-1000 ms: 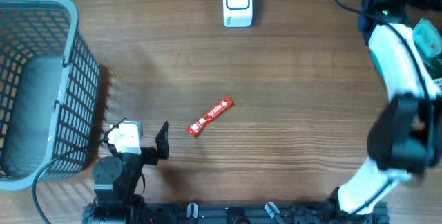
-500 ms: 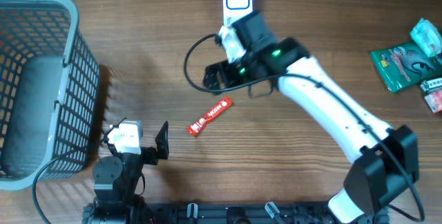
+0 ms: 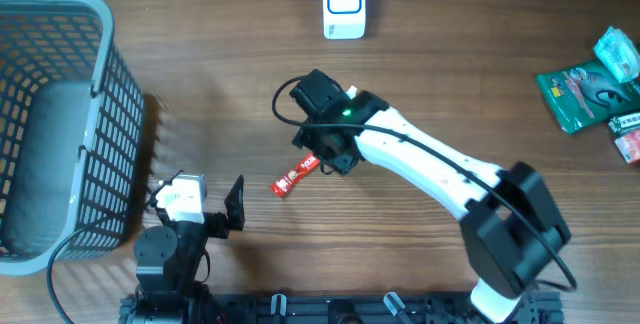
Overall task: Scan the item barcode
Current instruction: 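Lower the right gripper onto the red Nestlé bar and grasp it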
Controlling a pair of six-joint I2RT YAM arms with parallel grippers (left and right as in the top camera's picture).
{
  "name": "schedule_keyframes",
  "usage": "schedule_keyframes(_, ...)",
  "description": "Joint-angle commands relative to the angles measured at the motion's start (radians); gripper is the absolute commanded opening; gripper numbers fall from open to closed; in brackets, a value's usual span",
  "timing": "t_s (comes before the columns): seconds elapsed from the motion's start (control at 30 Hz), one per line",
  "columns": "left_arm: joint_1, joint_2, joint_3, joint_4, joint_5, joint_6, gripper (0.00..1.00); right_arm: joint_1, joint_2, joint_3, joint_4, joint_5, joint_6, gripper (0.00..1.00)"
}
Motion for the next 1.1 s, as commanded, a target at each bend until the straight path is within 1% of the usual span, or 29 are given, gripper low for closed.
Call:
schedule_keyframes(0.0,-0.002,-0.004,0.0,-0.002,0.015,0.015,1.0,0.003,0.102,-0.009,0.033,-0.073,0.096,0.59)
schedule_keyframes(0.17,-0.002,-0.004,0.0,-0.002,0.015,0.015,1.0,0.003,0.195,-0.009,0.04,-0.13,0.136,0.58)
schedule_keyframes(0.33,-0.002,-0.004,0.0,-0.002,0.015,0.015,1.0,0.004,0.238,-0.014,0.046,-0.095,0.137,0.57)
schedule_keyframes(0.37,-0.002,-0.004,0.0,-0.002,0.015,0.015,1.0,0.004,0.251,-0.014,0.047,-0.077,0.137,0.53)
schedule_keyframes(0.4,-0.002,-0.004,0.0,-0.002,0.015,0.015,1.0,0.004,0.26,-0.014,0.047,-0.069,0.137,0.41)
schedule_keyframes(0.47,-0.002,-0.004,0.0,-0.002,0.015,0.015,1.0,0.003,0.291,-0.014,0.056,-0.057,0.132,0.12)
schedule_keyframes(0.5,-0.002,-0.004,0.0,-0.002,0.015,0.015,1.0,0.003,0.303,-0.014,0.055,-0.047,0.126,0.05)
schedule_keyframes(0.57,-0.002,-0.004,0.0,-0.002,0.015,0.015,1.0,0.003,0.309,-0.014,0.04,-0.031,0.067,0.05)
schedule_keyframes(0.6,-0.002,-0.004,0.0,-0.002,0.015,0.015,1.0,0.003,0.304,-0.014,0.012,-0.032,0.066,0.05)
schedule_keyframes(0.63,-0.002,-0.004,0.0,-0.002,0.015,0.015,1.0,0.001,0.296,-0.01,-0.043,-0.049,0.096,0.05)
schedule_keyframes(0.7,-0.002,-0.004,0.0,-0.002,0.015,0.015,1.0,-0.026,0.264,0.025,-0.247,-0.101,0.193,0.05)
schedule_keyframes(0.77,-0.002,-0.004,0.0,-0.002,0.015,0.015,1.0,-0.071,0.228,0.063,-0.428,-0.189,0.175,0.04)
schedule_keyframes(0.8,-0.002,-0.004,0.0,-0.002,0.015,0.015,1.0,-0.092,0.212,0.076,-0.504,-0.23,0.137,0.05)
schedule_keyframes(0.83,-0.002,-0.004,0.0,-0.002,0.015,0.015,1.0,-0.12,0.194,0.081,-0.571,-0.302,0.034,0.07)
schedule_keyframes(0.9,-0.002,-0.004,0.0,-0.002,0.015,0.015,1.0,-0.166,0.179,0.081,-0.639,-0.477,-0.225,0.07)
schedule_keyframes(0.93,-0.002,-0.004,0.0,-0.002,0.015,0.015,1.0,-0.186,0.179,0.081,-0.676,-0.563,-0.348,0.04)
schedule_keyframes(0.97,-0.002,-0.004,0.0,-0.002,0.015,0.015,1.0,-0.208,0.179,0.081,-0.733,-0.657,-0.463,0.05)
schedule_keyframes(1.0,-0.002,-0.004,0.0,-0.002,0.015,0.015,1.0,-0.225,0.179,0.08,-0.806,-0.707,-0.506,0.04)
schedule_keyframes(1.03,-0.002,-0.004,0.0,-0.002,0.015,0.015,1.0,-0.235,0.176,0.076,-0.832,-0.744,-0.533,0.04)
schedule_keyframes(1.07,-0.002,-0.004,0.0,-0.002,0.015,0.015,1.0,-0.237,0.172,0.076,-0.832,-0.817,-0.595,0.04)
